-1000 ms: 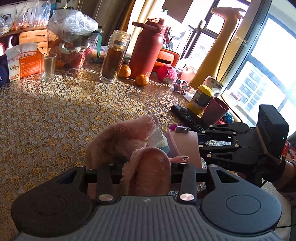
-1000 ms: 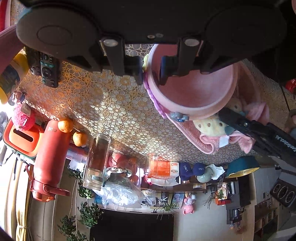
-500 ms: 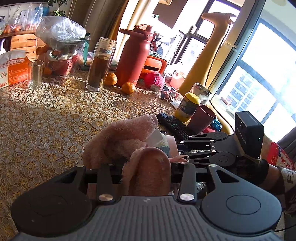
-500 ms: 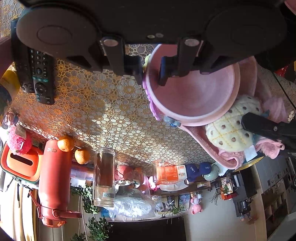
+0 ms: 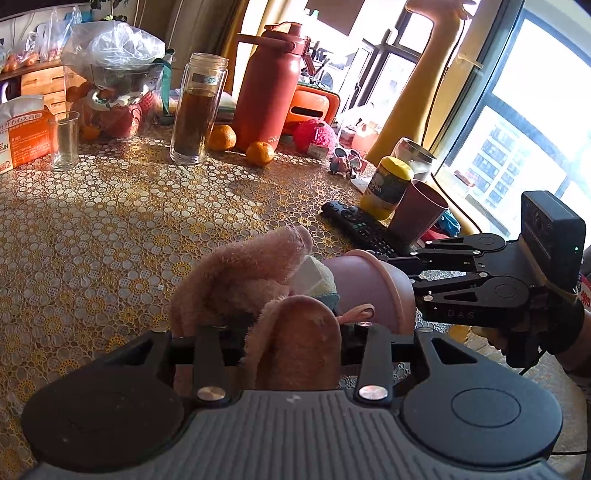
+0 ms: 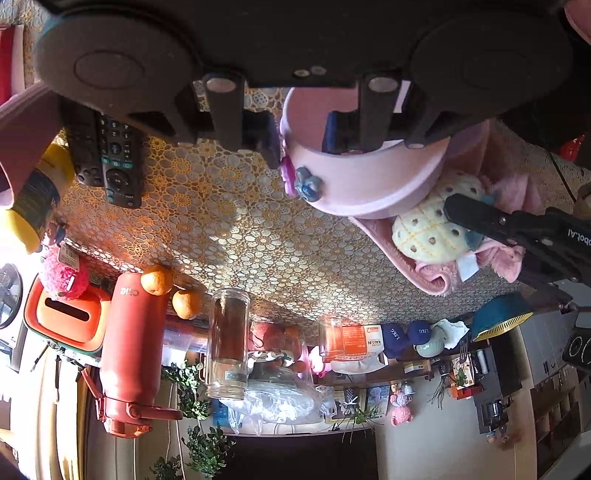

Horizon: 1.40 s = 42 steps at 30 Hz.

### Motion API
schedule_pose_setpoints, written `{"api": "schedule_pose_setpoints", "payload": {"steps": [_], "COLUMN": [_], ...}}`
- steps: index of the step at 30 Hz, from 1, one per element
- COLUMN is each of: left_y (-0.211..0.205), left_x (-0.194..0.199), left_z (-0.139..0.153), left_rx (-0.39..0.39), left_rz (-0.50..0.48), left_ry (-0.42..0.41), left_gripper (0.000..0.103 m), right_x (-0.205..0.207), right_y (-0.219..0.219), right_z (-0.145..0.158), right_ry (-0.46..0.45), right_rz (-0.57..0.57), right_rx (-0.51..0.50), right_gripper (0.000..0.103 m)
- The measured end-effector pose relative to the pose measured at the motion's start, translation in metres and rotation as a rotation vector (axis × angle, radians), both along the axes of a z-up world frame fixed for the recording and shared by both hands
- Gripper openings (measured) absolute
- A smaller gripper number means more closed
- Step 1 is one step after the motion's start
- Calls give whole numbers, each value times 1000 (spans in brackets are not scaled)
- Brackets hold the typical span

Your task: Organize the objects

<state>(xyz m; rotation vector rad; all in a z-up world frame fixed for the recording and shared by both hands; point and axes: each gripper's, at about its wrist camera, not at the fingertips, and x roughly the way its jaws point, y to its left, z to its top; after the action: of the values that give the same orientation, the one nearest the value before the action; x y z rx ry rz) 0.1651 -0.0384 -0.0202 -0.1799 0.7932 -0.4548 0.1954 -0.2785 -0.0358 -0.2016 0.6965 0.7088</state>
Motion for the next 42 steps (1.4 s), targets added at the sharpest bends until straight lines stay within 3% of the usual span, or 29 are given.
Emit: {"api": "schedule_pose_setpoints", "payload": {"steps": [9, 13, 16, 19, 24, 28, 32, 38, 42], "left_y": [-11, -13, -14, -15, -18, -19, -22, -45, -68], "left_x": [-3, -3, -3, -4, -10, -21, -36, -47, -47], "left_z": [0, -3, -6, -8, -6, 3, 22, 43, 36], "left_rx": [59, 76, 90, 109, 149, 160, 136, 114, 172], "left_rz": [5, 10, 16, 17, 5, 7, -27, -113, -165], "left_ry": [-15, -13, -6, 1, -15, -52, -97, -152, -169], "left_gripper": [39, 39, 39, 39, 39, 39, 39, 39, 39], "right_x": [-27, -43, -52, -53, -53, -54, -53, -57, -58], "right_y": [-34, -46, -38, -27, -8, -2, -7, -13, -17], "right_z": [10, 19, 19, 17, 16, 15, 12, 11, 13], "right_ry": [19, 77, 100, 123, 106, 89, 100, 103, 92], "right_rz": [-62, -84, -97, -115, -184, -222, -229, -207, -214], "right_rx": [44, 197, 252, 291, 295, 285, 305, 299, 287], "right_gripper": [27, 36, 44, 44, 42, 27, 23, 22, 21]}}
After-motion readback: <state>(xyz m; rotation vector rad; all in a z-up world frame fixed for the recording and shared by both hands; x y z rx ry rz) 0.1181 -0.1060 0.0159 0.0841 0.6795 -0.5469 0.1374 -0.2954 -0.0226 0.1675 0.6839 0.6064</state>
